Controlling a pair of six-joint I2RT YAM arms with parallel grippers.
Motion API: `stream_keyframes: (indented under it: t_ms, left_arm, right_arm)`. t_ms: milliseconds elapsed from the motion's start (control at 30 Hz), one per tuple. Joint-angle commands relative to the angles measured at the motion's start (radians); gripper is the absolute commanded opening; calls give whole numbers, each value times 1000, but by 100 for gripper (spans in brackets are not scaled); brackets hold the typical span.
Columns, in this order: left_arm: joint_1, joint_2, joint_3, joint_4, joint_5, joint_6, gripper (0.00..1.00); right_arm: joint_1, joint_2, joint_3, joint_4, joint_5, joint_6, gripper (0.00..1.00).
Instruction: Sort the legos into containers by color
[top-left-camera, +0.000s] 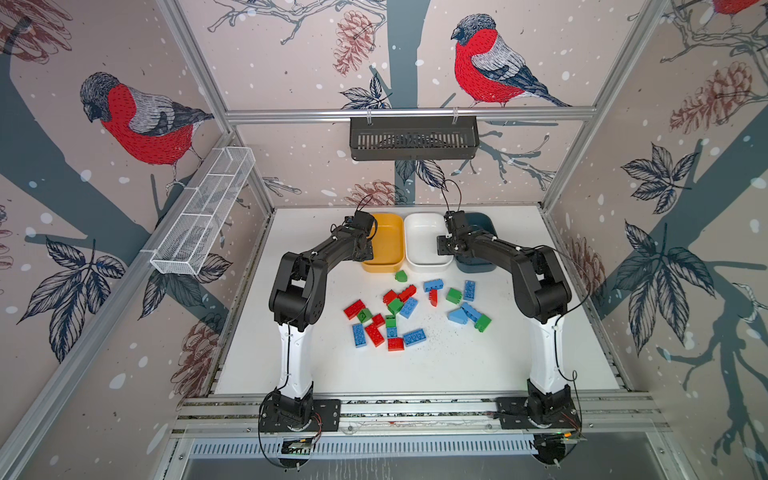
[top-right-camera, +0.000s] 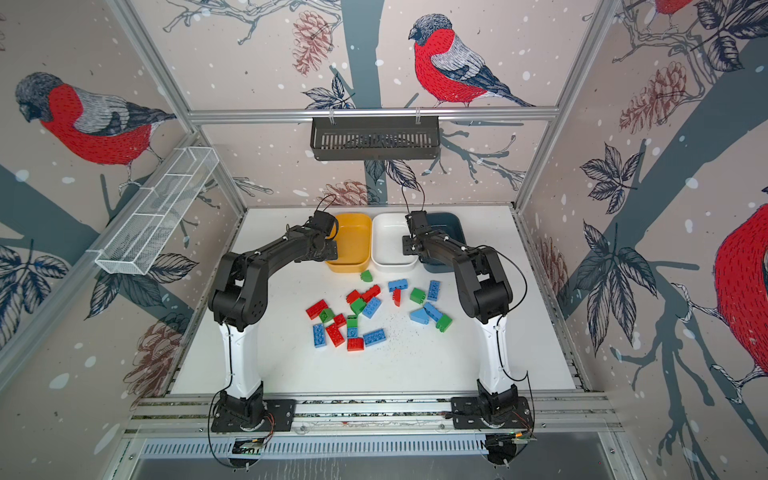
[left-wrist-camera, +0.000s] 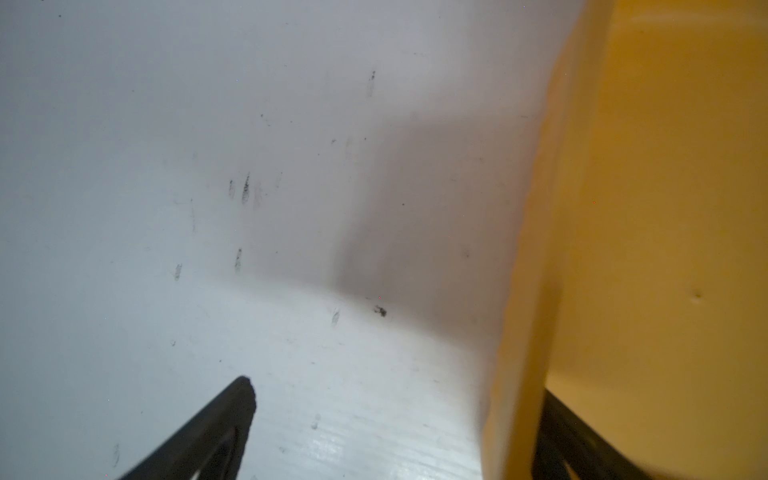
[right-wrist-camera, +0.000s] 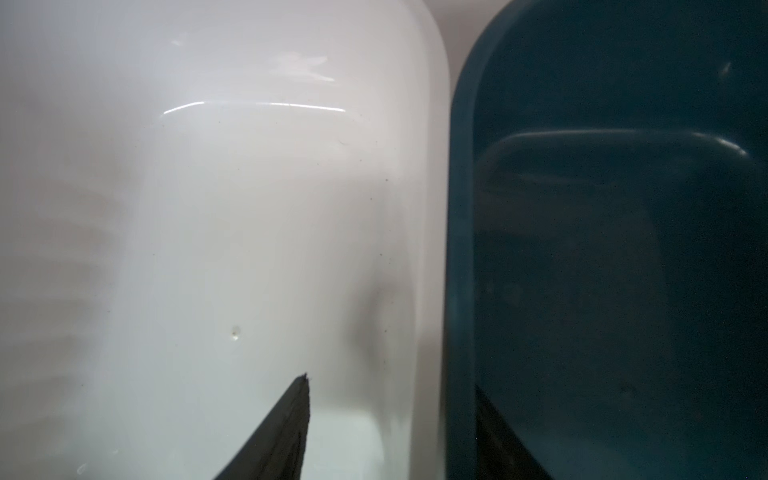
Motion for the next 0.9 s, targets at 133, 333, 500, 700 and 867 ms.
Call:
stream_keyframes:
  t_ms: [133, 333, 500, 700, 867]
  left_arm:
    - [0, -73, -89, 75, 69, 35, 97]
    - [6, -72, -96, 93, 71, 68, 97]
    - [21, -54, -70, 121, 153, 125, 97]
    - [15, -25, -44, 140, 244, 181, 98]
    - [3, 3, -8, 125, 243, 215, 98]
  right_arm:
    - [57, 23, 60, -87, 45, 37, 58]
    - [71, 1, 55, -81, 63, 139, 58]
    - [73, -33, 18, -39, 58, 179, 59]
    - [74, -49, -1, -27, 59, 186, 59]
    - [75, -74, -34, -5, 46, 196, 60]
